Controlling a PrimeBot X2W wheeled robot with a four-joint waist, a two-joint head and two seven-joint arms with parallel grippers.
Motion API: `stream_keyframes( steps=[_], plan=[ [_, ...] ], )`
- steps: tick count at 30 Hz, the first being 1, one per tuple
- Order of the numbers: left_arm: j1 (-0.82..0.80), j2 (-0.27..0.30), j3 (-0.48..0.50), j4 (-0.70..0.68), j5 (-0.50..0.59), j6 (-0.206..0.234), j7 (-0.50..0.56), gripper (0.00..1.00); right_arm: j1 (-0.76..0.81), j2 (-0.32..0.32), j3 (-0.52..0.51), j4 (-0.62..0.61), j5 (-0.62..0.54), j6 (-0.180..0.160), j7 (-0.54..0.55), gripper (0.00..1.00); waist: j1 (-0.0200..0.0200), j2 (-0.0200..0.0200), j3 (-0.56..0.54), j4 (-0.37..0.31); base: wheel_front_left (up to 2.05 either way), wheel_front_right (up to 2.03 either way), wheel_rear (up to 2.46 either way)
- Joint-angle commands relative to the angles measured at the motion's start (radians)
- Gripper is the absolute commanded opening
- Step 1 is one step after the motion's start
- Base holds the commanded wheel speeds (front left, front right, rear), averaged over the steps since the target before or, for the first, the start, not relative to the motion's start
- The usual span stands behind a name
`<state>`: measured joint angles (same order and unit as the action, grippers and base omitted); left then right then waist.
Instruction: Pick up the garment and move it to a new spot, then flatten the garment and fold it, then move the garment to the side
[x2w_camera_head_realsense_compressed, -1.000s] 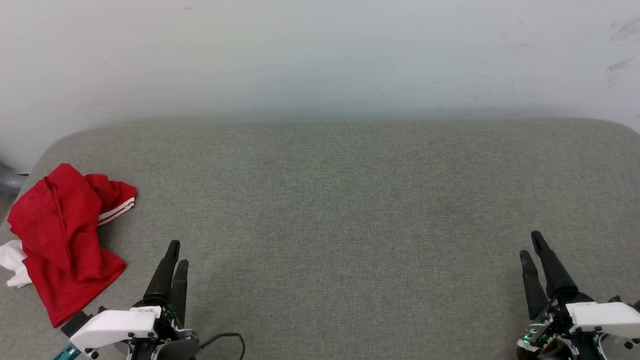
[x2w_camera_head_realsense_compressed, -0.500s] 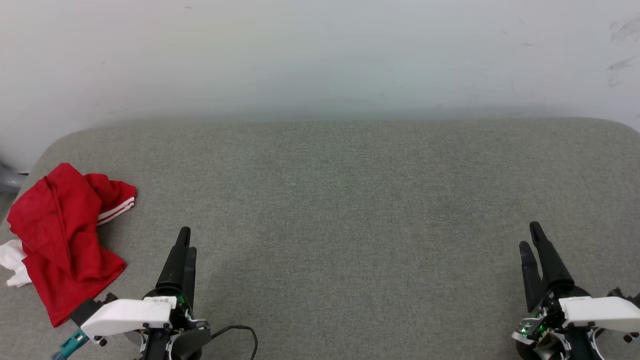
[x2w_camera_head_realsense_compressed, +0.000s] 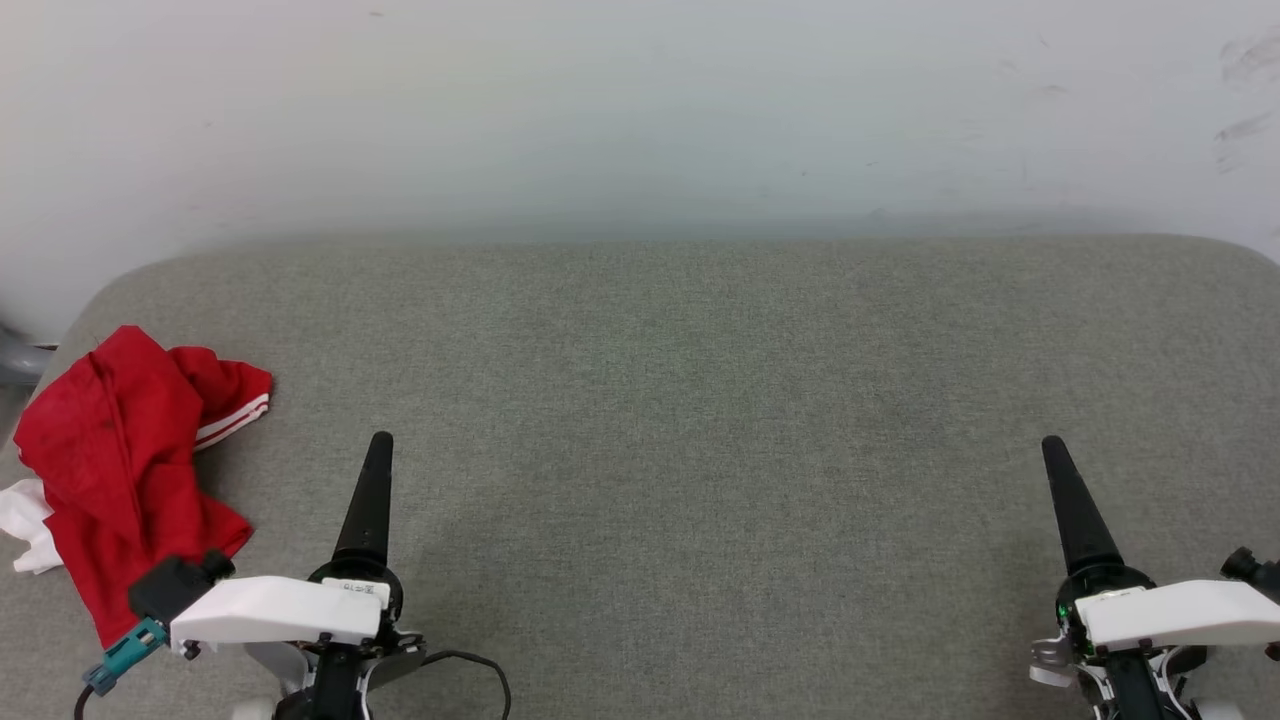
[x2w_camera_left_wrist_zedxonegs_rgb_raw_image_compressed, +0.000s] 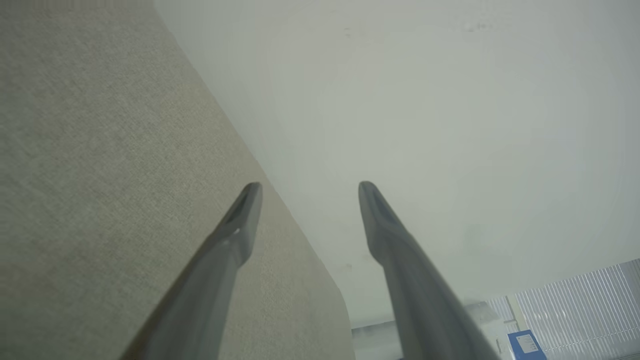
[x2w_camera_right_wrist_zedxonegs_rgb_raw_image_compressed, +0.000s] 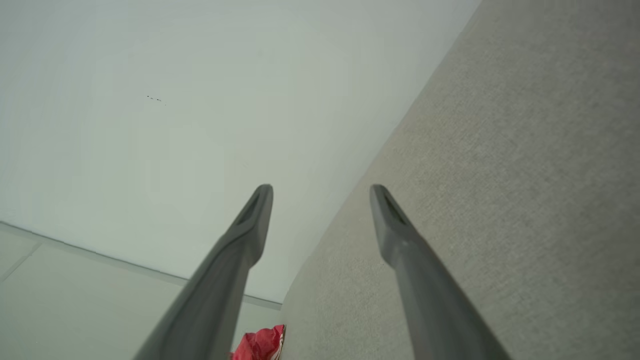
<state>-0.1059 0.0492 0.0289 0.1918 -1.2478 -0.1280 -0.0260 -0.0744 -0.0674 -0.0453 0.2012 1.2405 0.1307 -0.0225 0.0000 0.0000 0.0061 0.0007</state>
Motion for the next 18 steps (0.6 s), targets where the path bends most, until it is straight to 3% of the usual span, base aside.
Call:
stream_keyframes(
  steps=[1, 18],
  plan=[
    [-0.023, 0.004, -0.007, -0.021, 0.057, -0.002, -0.011, 1.0, -0.022, -0.003, 0.004, -0.019, -0.052, 0.0, -0.012, 1.0, 0.0, 0.0, 0.0, 0.001, 0.0, 0.0, 0.0],
    [-0.006, 0.016, -0.016, -0.038, 0.432, -0.003, -0.066, 1.0, -0.02, -0.02, 0.025, -0.004, -0.405, 0.0, -0.068, 1.0, 0.0, 0.0, -0.002, 0.002, 0.0, 0.0, 0.0]
  ],
)
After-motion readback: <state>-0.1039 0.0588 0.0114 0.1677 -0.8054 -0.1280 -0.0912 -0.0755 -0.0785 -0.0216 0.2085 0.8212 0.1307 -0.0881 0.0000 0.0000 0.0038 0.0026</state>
